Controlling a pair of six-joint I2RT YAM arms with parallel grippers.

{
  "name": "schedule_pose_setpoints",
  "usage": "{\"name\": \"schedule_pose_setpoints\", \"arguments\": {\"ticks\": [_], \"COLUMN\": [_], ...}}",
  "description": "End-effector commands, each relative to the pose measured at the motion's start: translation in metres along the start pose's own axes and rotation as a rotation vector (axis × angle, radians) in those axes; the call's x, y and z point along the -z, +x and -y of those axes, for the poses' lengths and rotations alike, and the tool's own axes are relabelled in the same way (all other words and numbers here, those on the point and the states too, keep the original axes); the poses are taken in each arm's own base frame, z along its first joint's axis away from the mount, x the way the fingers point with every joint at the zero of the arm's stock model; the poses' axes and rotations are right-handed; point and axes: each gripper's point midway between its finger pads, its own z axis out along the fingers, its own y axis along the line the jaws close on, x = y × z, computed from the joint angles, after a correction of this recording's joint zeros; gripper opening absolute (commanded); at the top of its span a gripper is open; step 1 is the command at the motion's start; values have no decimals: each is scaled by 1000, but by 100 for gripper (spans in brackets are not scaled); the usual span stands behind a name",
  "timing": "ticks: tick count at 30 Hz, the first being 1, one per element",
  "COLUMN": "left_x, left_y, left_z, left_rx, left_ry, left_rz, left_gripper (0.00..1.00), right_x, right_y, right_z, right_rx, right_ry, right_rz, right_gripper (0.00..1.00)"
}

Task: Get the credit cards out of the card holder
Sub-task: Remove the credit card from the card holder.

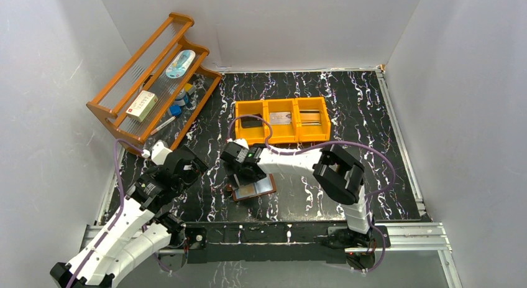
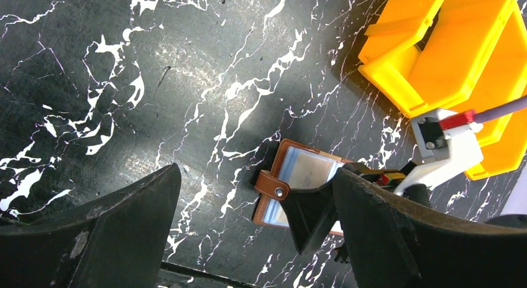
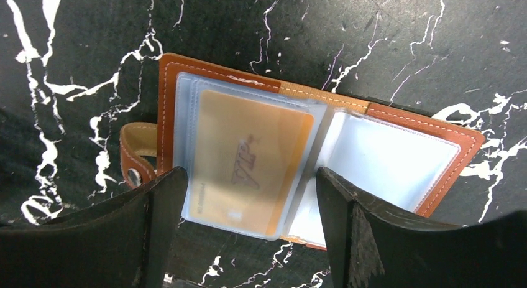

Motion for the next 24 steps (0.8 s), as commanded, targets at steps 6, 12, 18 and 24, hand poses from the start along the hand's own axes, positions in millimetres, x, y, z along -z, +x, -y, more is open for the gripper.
{"name": "schedule_pose_setpoints", "arguments": {"ticks": [6, 12, 18, 24], "left_x": [1, 1, -1, -8], "left_y": [-8, -7, -1, 21], "left_z": [-6, -1, 18, 50], "left_rx": [13, 6, -59, -155], "left_ry": [-18, 3, 86, 205], "left_rz": [40, 32, -7, -117], "left_gripper": [92, 93, 93, 93], "right_x": [-1, 7, 11, 26], "right_y": [2, -8, -17, -22], "right_z": [9, -4, -5, 4], "right_rx": [-6, -24, -158, -308], "right_ry": [122, 24, -221, -522], "right_rz": [-8, 11, -7, 5], "right_gripper": [73, 55, 49, 50]}}
